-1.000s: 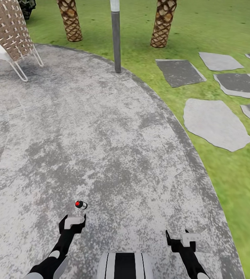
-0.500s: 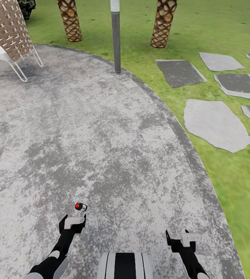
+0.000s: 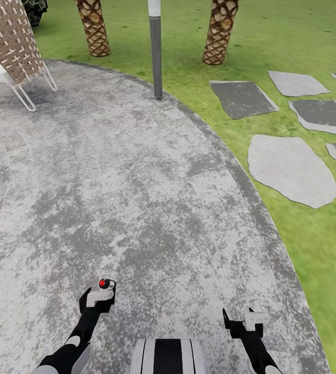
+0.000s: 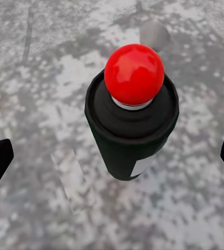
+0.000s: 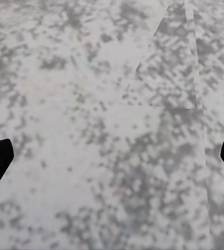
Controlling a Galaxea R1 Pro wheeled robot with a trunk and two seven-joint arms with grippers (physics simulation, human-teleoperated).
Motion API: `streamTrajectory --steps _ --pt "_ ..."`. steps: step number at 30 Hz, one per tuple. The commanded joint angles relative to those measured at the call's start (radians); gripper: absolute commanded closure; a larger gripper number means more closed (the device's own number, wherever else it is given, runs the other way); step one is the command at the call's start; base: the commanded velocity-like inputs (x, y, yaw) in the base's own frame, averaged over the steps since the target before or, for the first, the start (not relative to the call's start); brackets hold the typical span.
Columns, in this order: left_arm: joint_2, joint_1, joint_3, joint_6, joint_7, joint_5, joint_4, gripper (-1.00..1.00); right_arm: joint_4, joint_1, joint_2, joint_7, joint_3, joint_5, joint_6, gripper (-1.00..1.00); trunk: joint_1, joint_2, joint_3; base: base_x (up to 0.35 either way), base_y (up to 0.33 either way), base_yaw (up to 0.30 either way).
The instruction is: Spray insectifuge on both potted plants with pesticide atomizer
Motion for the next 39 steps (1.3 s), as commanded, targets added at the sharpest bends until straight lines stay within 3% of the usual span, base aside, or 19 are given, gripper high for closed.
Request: streamTrajectory --steps 1,39 --pt "0.000 0.000 0.004 -0.003 0.000 -0.003 0.001 -1.00 0.001 0.000 0.000 -0.001 0.000 0.001 -0.003 -1.00 0.000 0.000 -0.001 0.001 0.000 0.000" --pt "0.009 0.000 0.002 -0.041 0.000 -0.003 0.004 -1.00 0.002 0.000 0.000 -0.002 0.000 0.001 -0.003 -1.00 0.000 0.000 -0.001 0.004 0.000 -0.027"
